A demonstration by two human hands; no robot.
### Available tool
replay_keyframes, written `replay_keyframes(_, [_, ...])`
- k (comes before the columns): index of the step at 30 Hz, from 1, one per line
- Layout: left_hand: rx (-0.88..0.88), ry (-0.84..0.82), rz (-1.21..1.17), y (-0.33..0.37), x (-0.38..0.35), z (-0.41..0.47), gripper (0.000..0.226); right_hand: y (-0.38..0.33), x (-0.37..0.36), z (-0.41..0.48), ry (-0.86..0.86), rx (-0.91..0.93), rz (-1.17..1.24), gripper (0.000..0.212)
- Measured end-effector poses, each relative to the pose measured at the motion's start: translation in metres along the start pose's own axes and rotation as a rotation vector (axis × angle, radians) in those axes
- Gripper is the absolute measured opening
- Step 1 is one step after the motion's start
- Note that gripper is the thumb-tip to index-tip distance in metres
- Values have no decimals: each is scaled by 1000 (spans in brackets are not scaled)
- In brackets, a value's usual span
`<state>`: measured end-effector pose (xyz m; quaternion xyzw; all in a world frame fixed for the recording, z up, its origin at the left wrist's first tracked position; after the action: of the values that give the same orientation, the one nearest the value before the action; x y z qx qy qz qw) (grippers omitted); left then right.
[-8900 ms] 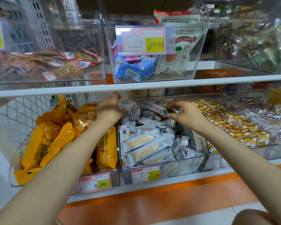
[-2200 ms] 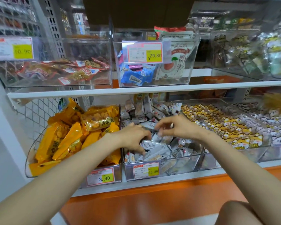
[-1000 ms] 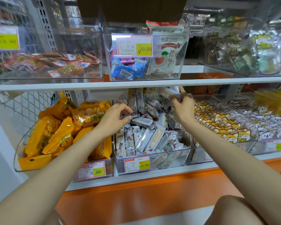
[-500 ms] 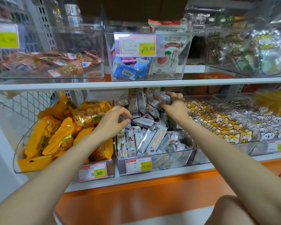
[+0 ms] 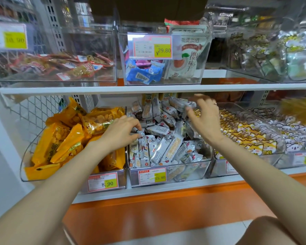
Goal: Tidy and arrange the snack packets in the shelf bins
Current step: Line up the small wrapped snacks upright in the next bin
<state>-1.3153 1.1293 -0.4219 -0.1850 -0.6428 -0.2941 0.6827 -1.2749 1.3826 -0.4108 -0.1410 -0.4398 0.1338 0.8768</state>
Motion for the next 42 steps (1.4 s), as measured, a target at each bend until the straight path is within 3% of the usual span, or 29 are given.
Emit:
replay_keyframes(2, [27, -15, 28, -4, 4, -1, 25, -11, 3, -11, -11, 174, -3, 30])
replay_keyframes(5, [68, -57, 22, -7, 10, -2, 19, -31, -3, -22, -364, 308, 127, 22])
replay_keyframes(8, [92, -121, 65, -6, 14, -3, 16, -45, -25, -29, -728, 318, 111, 35])
replay_keyframes(12, [128, -52, 139, -3, 17, -5, 15, -56, -44, -27, -931, 337, 23, 57])
replay_keyframes(17, [227, 129, 46, -10, 20, -8, 12, -79, -58, -16, -837, 296, 192, 49])
replay_keyframes(23, [232, 167, -41, -16, 17, -10, 12, -89, -85, -13, -955, 266, -44, 83])
replay_keyframes(30, [211, 227, -93, -19, 18, -12, 10, -96, -93, -13, -890, 245, -6, 92])
replay_keyframes(34, [199, 244, -104, -18, 19, -12, 9, -100, -83, -7, -856, 196, 64, 76])
replay_keyframes(38, [196, 236, -115, -16, 19, -11, 11, -97, -76, -10, -880, 210, 201, 41])
replay_keyframes(42, [203, 227, -142, -18, 20, -12, 10, -84, -52, -6, -685, 82, 474, 32])
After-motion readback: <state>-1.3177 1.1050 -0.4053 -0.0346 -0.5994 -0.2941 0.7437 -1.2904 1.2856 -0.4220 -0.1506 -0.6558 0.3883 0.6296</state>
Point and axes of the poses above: each hand's wrist, its own z-axis towards the middle knuckle, its own x-axis out of the back of the hand, y = z × x, the point moved 1 cm from there along z, towards the middle knuckle, and after that the axes turned 13 degrees about -y, right-handed, at the moved point
